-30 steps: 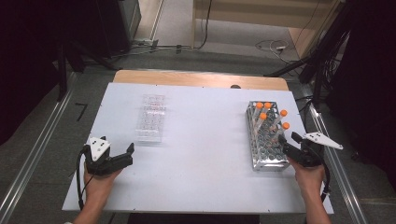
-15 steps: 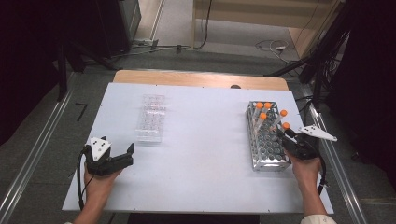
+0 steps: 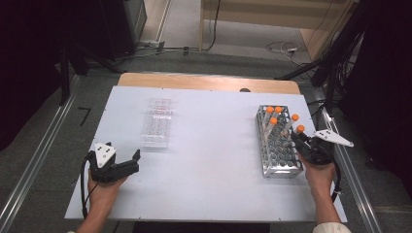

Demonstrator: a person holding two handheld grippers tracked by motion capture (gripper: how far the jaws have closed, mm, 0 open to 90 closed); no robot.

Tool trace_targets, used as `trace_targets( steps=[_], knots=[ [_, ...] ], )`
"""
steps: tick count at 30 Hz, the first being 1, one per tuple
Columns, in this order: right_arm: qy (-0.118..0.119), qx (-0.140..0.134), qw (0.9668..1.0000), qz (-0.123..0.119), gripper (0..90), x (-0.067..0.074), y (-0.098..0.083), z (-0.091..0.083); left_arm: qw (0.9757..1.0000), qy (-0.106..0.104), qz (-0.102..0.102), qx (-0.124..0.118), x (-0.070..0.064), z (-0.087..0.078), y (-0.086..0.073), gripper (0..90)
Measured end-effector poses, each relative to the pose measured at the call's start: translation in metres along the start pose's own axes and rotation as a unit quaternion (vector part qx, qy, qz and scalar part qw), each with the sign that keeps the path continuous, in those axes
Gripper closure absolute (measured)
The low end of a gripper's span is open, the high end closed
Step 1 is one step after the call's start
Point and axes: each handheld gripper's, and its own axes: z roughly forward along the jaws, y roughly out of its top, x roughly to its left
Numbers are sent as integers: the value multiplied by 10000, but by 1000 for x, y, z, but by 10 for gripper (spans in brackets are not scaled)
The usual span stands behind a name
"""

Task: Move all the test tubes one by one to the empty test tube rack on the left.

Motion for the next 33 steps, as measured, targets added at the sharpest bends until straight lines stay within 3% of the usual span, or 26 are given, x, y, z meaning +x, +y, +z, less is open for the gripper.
trace_targets(
  steps=[10, 22, 26, 33],
  knots=[
    [40, -424, 9990, 99, 720, 1, 16, -23, 10000, -50, 63, 46, -2, 1, 0, 60],
    [141, -582, 9982, 3, 720, 13, 27, -45, 9997, -169, 142, 36, -9, -1, 2, 60],
    [258, -523, 9982, -105, 720, 23, 28, -49, 9992, -330, 207, 66, -15, -1, 4, 59],
    [634, -519, 9963, -277, 720, 50, 34, -57, 9972, -734, 108, -3, -29, -3, 16, 60]
  ],
)
